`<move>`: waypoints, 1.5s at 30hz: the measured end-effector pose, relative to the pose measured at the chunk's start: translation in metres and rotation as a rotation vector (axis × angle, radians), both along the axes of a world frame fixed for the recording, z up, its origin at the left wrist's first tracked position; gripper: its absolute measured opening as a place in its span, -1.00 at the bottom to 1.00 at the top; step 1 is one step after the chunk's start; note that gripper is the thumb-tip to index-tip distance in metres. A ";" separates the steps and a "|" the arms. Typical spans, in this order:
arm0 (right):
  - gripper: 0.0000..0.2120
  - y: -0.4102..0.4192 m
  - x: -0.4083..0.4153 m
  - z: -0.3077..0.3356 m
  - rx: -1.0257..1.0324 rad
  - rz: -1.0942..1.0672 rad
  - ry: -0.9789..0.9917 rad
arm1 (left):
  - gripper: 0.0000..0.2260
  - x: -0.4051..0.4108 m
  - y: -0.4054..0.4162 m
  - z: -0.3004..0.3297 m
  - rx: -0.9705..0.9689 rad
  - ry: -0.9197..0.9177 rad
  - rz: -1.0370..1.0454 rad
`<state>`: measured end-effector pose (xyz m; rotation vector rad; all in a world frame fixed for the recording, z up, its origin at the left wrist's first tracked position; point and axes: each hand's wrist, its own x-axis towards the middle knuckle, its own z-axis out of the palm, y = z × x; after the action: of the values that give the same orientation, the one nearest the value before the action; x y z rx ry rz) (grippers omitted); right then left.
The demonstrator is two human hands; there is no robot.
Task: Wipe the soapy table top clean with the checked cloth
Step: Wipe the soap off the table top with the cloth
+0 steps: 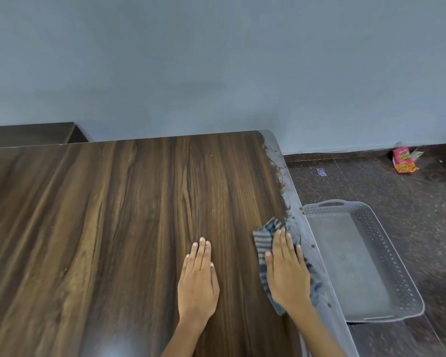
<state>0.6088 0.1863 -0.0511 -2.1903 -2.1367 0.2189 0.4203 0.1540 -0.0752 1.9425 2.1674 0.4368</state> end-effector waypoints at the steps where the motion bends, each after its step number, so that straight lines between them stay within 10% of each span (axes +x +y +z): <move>1: -0.37 0.014 -0.007 0.001 -0.014 -0.047 0.013 | -0.59 0.000 -0.007 0.002 -0.009 0.001 -0.003; 13: -0.50 -0.113 -0.007 -0.001 -0.034 0.429 0.103 | -0.50 -0.004 -0.062 0.008 -0.114 -0.006 -0.021; 23: -0.43 -0.032 -0.004 0.005 -0.084 0.024 -0.023 | -0.52 -0.003 -0.085 0.001 -0.013 0.011 0.013; 35: -0.52 -0.181 0.037 0.004 -0.082 0.616 0.004 | -0.47 0.000 -0.116 -0.001 -0.012 -0.015 0.023; 45: -0.35 -0.112 0.002 0.008 -0.071 0.138 0.012 | -0.53 0.003 -0.146 0.002 -0.025 -0.034 0.019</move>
<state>0.6111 0.0741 -0.0435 -2.0721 -2.3099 0.3200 0.4233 0.0082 -0.0736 1.8886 2.1617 0.4412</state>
